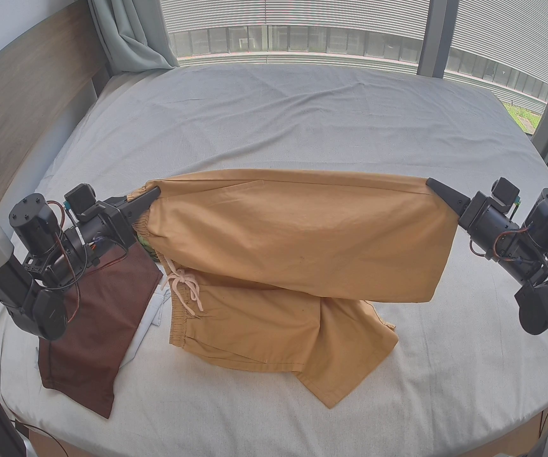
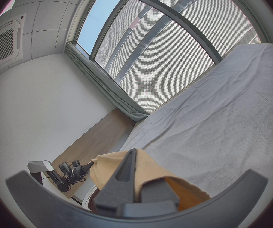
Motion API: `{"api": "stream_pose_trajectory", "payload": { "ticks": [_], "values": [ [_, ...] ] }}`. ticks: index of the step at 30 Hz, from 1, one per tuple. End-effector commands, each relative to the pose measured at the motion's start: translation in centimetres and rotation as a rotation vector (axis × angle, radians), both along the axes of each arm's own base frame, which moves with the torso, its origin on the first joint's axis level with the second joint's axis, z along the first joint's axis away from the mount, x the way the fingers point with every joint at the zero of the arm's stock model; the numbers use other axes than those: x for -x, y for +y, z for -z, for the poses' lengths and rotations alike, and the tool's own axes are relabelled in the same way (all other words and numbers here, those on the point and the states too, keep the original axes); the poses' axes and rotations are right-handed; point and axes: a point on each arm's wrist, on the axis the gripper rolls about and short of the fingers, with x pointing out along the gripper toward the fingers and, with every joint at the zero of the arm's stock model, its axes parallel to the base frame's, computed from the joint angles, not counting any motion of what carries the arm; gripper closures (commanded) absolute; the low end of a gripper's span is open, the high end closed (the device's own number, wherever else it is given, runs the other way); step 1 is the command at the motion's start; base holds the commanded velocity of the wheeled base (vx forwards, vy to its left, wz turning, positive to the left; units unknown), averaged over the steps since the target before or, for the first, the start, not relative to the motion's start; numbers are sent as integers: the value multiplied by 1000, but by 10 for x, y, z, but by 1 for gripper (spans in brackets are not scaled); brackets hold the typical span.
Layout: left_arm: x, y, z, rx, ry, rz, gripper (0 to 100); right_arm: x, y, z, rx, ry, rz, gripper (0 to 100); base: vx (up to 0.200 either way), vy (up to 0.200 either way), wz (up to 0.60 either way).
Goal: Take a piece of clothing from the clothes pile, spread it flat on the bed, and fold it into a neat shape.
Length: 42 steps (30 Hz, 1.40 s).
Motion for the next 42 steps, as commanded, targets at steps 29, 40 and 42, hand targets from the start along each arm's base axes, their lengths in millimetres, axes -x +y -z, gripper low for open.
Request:
{"api": "stream_pose_trajectory", "payload": {
  "ticks": [29, 40, 42],
  "values": [
    [-72, -7, 36, 88, 10, -129, 100, -90, -13, 26, 2, -60, 16, 100, 0, 0, 0],
    [-105, -10, 68, 111, 21, -147, 100, -122, -19, 45, -34, -52, 25, 100, 0, 0, 0],
    [-108, -10, 70, 118, 18, -148, 100, -125, -19, 48, -33, -53, 25, 100, 0, 0, 0]
  ]
}}
